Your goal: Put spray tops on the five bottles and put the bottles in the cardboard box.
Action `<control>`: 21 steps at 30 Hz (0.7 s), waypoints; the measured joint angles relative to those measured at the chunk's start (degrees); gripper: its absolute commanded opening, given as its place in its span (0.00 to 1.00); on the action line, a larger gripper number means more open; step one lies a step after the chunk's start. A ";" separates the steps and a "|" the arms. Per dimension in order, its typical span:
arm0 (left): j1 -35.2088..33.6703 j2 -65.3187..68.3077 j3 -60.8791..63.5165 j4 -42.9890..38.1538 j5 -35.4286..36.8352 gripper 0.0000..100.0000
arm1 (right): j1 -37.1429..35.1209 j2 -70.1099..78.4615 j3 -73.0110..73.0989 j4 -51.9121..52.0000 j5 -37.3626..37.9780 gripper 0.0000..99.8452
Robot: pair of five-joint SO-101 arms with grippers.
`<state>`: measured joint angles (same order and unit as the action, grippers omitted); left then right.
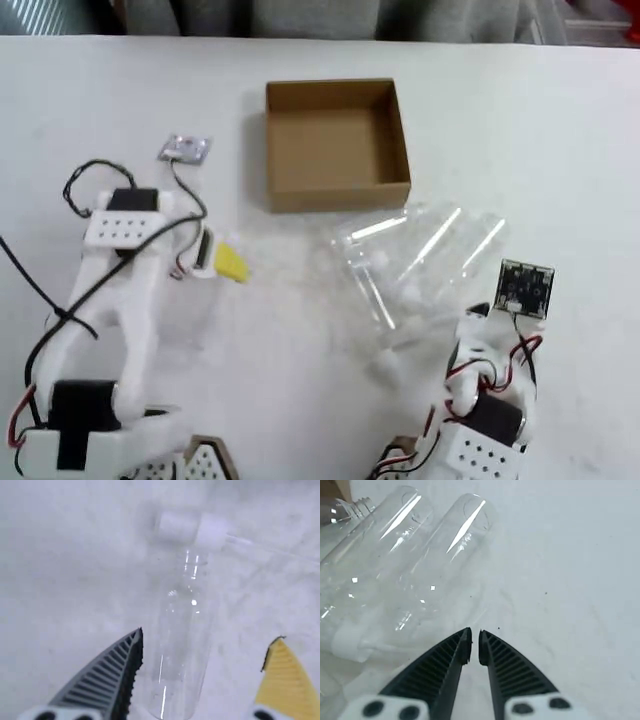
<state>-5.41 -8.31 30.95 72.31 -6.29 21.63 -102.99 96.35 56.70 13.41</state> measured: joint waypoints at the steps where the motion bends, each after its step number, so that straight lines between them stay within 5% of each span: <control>1: 0.00 1.76 -0.62 0.00 -0.35 0.38 | 0.00 0.00 0.00 0.00 0.00 0.02; 8: 0.00 13.63 -6.42 0.00 -0.79 0.38 | 0.00 0.00 0.00 0.00 0.00 0.02; 21: 0.35 14.77 -6.59 -3.08 -3.08 0.31 | 0.00 0.00 0.00 0.00 0.00 0.02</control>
<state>-5.05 6.46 24.35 69.23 -9.36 21.63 -102.99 96.35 56.70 13.41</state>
